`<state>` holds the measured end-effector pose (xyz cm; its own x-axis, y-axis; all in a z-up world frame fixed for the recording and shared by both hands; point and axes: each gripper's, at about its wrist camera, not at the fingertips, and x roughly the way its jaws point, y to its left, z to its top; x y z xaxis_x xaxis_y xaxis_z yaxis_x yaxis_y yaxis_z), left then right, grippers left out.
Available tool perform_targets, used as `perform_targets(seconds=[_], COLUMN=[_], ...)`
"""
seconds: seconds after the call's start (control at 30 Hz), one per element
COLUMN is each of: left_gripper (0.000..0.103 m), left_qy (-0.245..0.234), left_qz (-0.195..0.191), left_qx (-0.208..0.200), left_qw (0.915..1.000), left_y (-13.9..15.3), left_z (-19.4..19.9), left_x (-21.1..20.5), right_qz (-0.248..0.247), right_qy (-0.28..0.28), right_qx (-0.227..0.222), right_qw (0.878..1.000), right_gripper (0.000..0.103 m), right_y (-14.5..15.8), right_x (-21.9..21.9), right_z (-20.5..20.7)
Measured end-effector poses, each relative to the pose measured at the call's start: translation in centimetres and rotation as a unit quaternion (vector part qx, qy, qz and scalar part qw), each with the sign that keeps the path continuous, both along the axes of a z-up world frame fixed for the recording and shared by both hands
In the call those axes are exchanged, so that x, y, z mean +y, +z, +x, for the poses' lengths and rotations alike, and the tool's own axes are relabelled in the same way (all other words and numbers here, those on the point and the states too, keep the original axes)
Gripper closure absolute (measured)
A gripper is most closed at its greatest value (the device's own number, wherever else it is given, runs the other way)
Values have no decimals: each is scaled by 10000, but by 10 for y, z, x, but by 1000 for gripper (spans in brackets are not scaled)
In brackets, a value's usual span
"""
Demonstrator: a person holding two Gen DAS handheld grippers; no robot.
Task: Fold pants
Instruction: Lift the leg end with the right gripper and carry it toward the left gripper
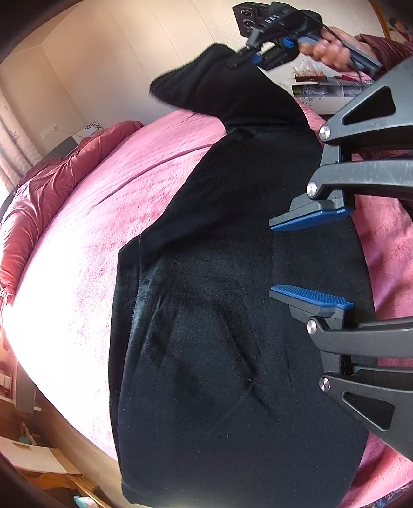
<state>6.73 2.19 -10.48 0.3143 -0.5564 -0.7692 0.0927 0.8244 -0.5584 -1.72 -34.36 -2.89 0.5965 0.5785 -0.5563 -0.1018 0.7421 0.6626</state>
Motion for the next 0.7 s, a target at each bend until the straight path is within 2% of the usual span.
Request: perform_targets(seconds=[0.1, 0.23, 0.47, 0.53, 0.6, 0.67, 0.7], left_gripper=[67, 67, 66, 66, 62, 57, 55], left_qy=[21, 22, -72, -98, -127, -137, -135], left_qz=[-166, -281, -597, -732, -886, -1000, -1057], left_qx=[124, 187, 325, 429, 533, 614, 682], left_qw=[9998, 9994, 9977, 9963, 9946, 9930, 9920], left_y=[-3, -9, -17, -18, -20, -22, -23], left_z=[0, 0, 7, 8, 12, 16, 18], left_x=[0, 4, 5, 2, -2, -6, -8], right_qz=[-379, -838, -1503, -1571, -1418, -1220, -1163], right_qy=[503, 778, 1013, 1110, 1226, 1409, 1497], right_qx=[366, 690, 729, 697, 710, 651, 628], right_qw=[9973, 9910, 9807, 9788, 9797, 9803, 9799], right_gripper=[87, 87, 83, 74, 57, 46, 45], right_y=[-32, -68, -85, -87, -85, -80, -78], right_x=[51, 90, 112, 117, 118, 117, 117], right_z=[11, 15, 11, 10, 9, 3, 1])
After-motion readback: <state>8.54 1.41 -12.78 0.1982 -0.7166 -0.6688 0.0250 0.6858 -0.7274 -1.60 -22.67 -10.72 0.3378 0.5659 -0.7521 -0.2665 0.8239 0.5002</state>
